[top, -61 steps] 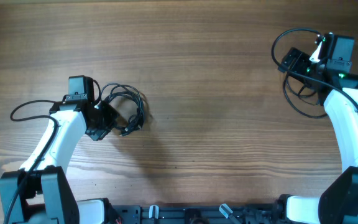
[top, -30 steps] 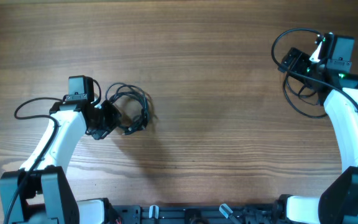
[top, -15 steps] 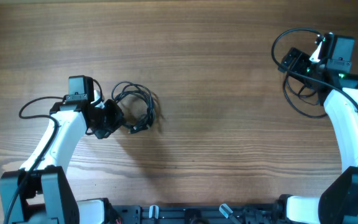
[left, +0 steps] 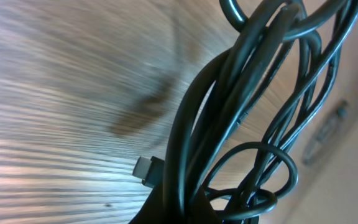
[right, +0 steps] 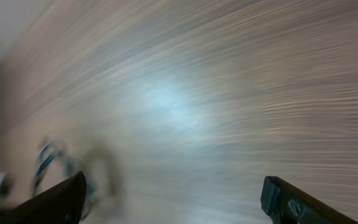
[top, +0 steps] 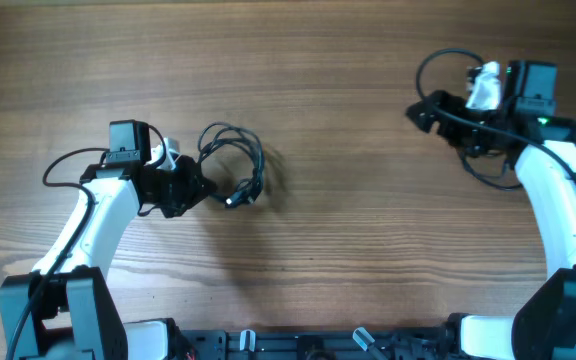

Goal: Untangle cables
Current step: 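Reach the right gripper left to the bundle held by the left gripper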

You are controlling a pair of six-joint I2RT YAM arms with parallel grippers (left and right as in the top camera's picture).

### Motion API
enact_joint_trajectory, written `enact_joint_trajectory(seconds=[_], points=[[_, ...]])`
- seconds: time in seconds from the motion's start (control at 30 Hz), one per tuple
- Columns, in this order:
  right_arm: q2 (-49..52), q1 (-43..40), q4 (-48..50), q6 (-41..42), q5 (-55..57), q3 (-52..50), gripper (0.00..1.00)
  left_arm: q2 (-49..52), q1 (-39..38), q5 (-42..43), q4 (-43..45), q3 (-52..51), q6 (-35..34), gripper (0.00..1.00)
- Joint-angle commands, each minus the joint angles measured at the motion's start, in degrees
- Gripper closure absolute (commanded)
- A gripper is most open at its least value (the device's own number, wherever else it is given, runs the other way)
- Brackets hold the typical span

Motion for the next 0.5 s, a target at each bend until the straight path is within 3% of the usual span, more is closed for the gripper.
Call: enact_joint_trajectory(seconds=[0.0, 0.23, 0.47], points=[[0.6, 6.4, -0.5, -4.3, -13.4, -2.1, 0.07, 0.3, -0.3, 12.3, 0.7, -0.3, 6.8, 0.96], [0.7, 22.6, -0.1, -2.3, -13.1, -2.3, 0.11, 0.3, -0.3, 20.9, 0.6, -0.3, 18.2, 0.96], [0.7, 34.7, 0.9, -1.3, -8.4, -2.3, 0.19, 0.3, -0.3, 21.0, 0.6, -0.3, 17.4, 0.96]])
